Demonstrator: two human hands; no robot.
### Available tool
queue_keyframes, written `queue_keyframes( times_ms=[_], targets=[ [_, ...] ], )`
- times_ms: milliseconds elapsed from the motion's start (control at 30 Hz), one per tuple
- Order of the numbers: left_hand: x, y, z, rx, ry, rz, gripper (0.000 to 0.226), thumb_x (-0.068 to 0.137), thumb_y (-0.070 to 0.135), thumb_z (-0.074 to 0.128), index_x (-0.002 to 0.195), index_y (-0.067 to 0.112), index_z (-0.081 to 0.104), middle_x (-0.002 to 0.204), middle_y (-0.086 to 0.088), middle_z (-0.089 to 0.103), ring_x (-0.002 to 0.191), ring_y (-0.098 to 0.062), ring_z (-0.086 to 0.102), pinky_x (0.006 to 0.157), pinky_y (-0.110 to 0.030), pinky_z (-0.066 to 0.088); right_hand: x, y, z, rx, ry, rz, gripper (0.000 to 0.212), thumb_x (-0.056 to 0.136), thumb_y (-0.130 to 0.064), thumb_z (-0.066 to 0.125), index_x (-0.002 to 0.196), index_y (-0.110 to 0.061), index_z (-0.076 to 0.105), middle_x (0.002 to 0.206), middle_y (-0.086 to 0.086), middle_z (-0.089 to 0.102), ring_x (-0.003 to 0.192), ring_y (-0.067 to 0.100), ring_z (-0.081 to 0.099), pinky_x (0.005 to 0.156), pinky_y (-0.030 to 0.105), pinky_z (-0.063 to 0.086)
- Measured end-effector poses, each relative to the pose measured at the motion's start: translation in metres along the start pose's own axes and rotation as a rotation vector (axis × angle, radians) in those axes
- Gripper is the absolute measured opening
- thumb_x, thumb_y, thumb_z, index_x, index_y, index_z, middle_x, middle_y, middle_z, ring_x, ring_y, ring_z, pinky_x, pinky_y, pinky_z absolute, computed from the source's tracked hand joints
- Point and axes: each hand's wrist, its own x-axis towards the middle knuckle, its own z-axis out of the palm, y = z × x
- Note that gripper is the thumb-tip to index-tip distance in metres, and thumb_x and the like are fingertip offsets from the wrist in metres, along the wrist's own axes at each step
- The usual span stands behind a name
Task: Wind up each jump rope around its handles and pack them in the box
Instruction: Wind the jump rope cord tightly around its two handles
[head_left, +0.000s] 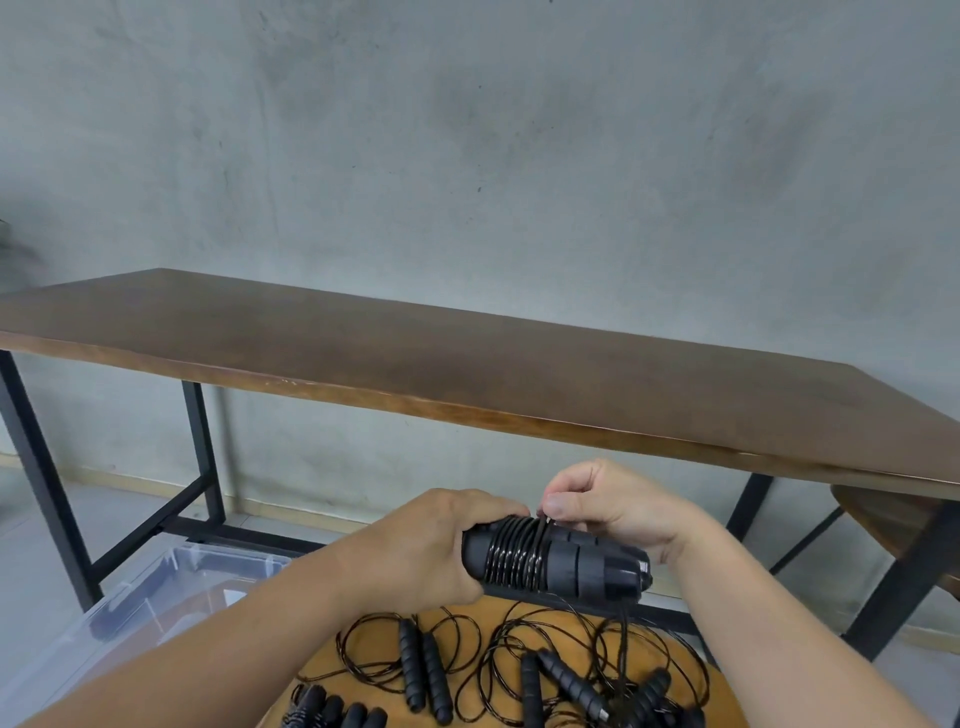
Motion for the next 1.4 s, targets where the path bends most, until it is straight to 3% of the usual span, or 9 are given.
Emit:
queue_keyframes(
  times_ms=[100, 233, 567, 733, 900, 1067, 1200, 1267, 1400],
  targets=[
    [-0.001, -0.003, 0.003, -0.069, 0.07, -0.052, 0.05, 0.073, -0.002, 0.068, 0.109, 0.031, 0.063, 0.094, 0.01, 0.063, 0.086, -0.008, 0.061, 0.07, -0.024, 0.051, 0.003, 0.015, 0.008, 0.18, 0.04, 0.014, 0.029, 0.07, -0.035, 0.076, 0.082, -0.008, 0.073, 0.08, 0.007, 0.069, 0.069, 0.017, 0.066, 0.061, 0.027, 0.054],
    [-0.001, -0.006, 0.011, -0.06, 0.087, -0.066, 0.054, 0.073, -0.002, 0.067, 0.108, 0.039, 0.06, 0.098, 0.016, 0.061, 0.092, -0.001, 0.059, 0.071, -0.011, 0.045, 0.001, 0.03, 0.01, 0.367, -0.001, 0.089, 0.033, 0.082, -0.029, 0.07, 0.094, 0.001, 0.07, 0.087, 0.013, 0.069, 0.073, 0.022, 0.066, 0.063, 0.028, 0.056],
    [0.005, -0.007, 0.02, 0.075, 0.117, -0.044, 0.057, 0.077, 0.003, 0.07, 0.117, 0.041, 0.057, 0.101, 0.017, 0.056, 0.094, -0.002, 0.057, 0.077, -0.014, 0.048, -0.008, 0.026, -0.008, 0.086, -0.052, 0.266, 0.085, 0.054, -0.066, 0.084, 0.107, -0.001, 0.07, 0.105, 0.017, 0.07, 0.093, 0.025, 0.067, 0.084, 0.035, 0.053],
    [0.005, -0.002, 0.017, 0.418, 0.103, -0.014, 0.049, 0.077, 0.027, 0.069, 0.117, 0.044, 0.047, 0.102, 0.017, 0.053, 0.099, -0.002, 0.046, 0.084, -0.025, 0.047, -0.01, 0.039, -0.003, 0.264, -0.052, 0.242, 0.043, 0.077, -0.044, 0.071, 0.089, -0.003, 0.07, 0.086, 0.012, 0.072, 0.075, 0.019, 0.069, 0.067, 0.028, 0.054],
    [0.009, 0.009, 0.015, 0.576, 0.052, 0.033, 0.057, 0.071, 0.05, 0.074, 0.118, 0.033, 0.046, 0.11, 0.016, 0.046, 0.103, -0.005, 0.043, 0.094, -0.022, 0.038, -0.006, 0.046, 0.001, 0.314, -0.078, 0.231, 0.058, 0.069, -0.047, 0.085, 0.099, 0.001, 0.069, 0.094, 0.017, 0.072, 0.08, 0.023, 0.07, 0.073, 0.031, 0.056],
    [0.012, 0.018, 0.013, 0.557, 0.075, 0.052, 0.067, 0.084, 0.049, 0.065, 0.141, 0.035, 0.033, 0.115, 0.011, 0.056, 0.106, -0.008, 0.051, 0.097, -0.029, 0.044, -0.009, 0.037, -0.001, 0.355, -0.066, 0.21, 0.04, 0.084, -0.034, 0.065, 0.099, 0.002, 0.066, 0.088, 0.015, 0.073, 0.073, 0.021, 0.071, 0.063, 0.028, 0.056],
    [0.014, 0.018, 0.015, 0.527, 0.099, 0.062, 0.082, 0.083, 0.052, 0.068, 0.148, 0.038, 0.019, 0.134, 0.015, 0.045, 0.117, -0.005, 0.046, 0.102, -0.026, 0.041, -0.01, 0.033, -0.005, 0.35, -0.059, 0.218, 0.044, 0.085, -0.035, 0.065, 0.105, 0.004, 0.064, 0.09, 0.017, 0.072, 0.075, 0.022, 0.071, 0.063, 0.028, 0.057],
    [0.013, 0.022, 0.014, 0.502, 0.082, 0.08, 0.08, 0.08, 0.052, 0.072, 0.145, 0.036, 0.028, 0.133, 0.015, 0.046, 0.118, -0.004, 0.045, 0.105, -0.025, 0.037, -0.01, 0.034, -0.007, 0.354, -0.062, 0.225, 0.043, 0.085, -0.035, 0.065, 0.104, 0.003, 0.064, 0.091, 0.017, 0.071, 0.075, 0.022, 0.071, 0.064, 0.028, 0.056],
    [0.01, 0.031, -0.003, 0.122, -0.214, -0.078, 0.074, 0.077, 0.042, 0.081, 0.138, 0.04, 0.039, 0.126, 0.02, 0.048, 0.113, 0.001, 0.047, 0.098, -0.018, 0.039, -0.012, 0.035, -0.008, 0.327, -0.086, 0.25, 0.038, 0.082, -0.034, 0.068, 0.096, 0.001, 0.068, 0.087, 0.015, 0.072, 0.073, 0.02, 0.07, 0.063, 0.028, 0.056]
  ],
)
